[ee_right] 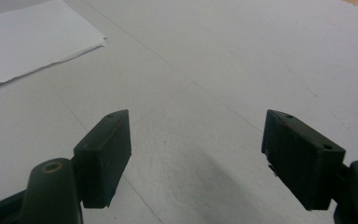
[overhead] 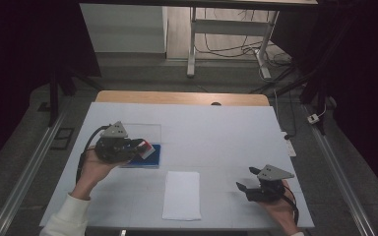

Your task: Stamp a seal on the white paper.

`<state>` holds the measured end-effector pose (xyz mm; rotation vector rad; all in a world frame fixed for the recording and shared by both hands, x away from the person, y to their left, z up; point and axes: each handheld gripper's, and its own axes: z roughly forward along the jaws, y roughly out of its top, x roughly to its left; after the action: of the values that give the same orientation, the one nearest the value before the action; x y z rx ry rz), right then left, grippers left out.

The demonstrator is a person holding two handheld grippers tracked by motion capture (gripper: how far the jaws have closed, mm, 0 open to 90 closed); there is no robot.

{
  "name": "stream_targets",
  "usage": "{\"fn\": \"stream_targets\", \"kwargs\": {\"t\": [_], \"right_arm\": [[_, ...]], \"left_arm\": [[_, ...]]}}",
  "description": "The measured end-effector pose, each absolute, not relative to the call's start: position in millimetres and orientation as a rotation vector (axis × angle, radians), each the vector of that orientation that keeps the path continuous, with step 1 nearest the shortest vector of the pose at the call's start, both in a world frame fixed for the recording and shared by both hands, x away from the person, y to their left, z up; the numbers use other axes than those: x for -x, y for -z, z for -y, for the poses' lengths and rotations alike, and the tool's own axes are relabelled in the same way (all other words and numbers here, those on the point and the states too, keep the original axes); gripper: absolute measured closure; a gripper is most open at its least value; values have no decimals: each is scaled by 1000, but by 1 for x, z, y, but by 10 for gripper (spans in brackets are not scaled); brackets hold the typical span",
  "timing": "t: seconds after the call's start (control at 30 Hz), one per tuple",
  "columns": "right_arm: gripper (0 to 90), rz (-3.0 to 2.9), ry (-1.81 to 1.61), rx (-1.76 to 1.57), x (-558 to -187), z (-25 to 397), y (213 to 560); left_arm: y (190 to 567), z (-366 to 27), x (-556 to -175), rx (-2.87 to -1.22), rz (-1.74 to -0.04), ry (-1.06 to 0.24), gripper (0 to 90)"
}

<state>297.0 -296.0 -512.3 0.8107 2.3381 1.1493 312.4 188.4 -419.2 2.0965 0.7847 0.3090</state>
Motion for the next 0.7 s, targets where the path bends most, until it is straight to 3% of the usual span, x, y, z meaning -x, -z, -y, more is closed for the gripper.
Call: {"fn": "stream_targets", "kwargs": {"t": [0.7], "right_arm": [[236,-2343,-1142,-805,-296,296,514]], "left_arm": [[418,-174,-307,-2109,-719,-264,702]]}}
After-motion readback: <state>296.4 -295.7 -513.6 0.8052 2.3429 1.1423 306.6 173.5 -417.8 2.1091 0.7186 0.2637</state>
